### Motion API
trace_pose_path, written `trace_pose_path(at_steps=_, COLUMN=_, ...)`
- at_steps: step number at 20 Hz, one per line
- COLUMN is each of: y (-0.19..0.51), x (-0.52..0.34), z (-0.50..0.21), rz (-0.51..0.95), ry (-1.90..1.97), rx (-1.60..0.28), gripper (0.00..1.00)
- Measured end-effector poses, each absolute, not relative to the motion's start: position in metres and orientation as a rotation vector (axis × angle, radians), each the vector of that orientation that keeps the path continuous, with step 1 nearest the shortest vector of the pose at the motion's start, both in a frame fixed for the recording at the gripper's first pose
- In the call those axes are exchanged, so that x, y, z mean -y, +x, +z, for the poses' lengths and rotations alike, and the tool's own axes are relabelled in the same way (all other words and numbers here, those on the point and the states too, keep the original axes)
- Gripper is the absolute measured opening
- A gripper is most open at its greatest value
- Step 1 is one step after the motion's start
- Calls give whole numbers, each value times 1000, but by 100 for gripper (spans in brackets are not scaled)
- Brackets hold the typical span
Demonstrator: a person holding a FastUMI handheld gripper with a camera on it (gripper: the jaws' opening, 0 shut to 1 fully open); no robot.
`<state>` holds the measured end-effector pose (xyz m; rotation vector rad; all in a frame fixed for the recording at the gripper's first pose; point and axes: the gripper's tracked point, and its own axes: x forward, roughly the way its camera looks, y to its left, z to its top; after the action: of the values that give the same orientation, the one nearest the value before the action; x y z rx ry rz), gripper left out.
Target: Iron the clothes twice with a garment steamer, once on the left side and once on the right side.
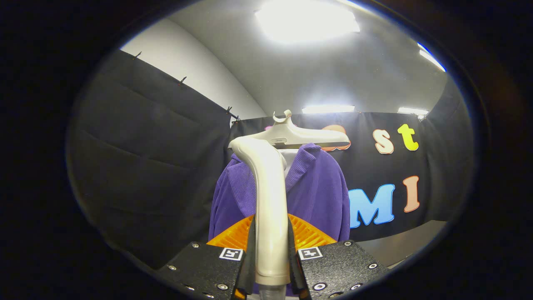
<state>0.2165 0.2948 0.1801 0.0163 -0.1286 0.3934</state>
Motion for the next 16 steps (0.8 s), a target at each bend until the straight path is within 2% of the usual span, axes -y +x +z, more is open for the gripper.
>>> trace_pose_path(at_steps=7, y=249, x=-331, z=158, rz=382, ry=-14, rx=58, gripper=34)
trace_pose_path(at_steps=16, y=223, x=-343, z=81, rz=413, ry=-71, rx=-10, gripper=34)
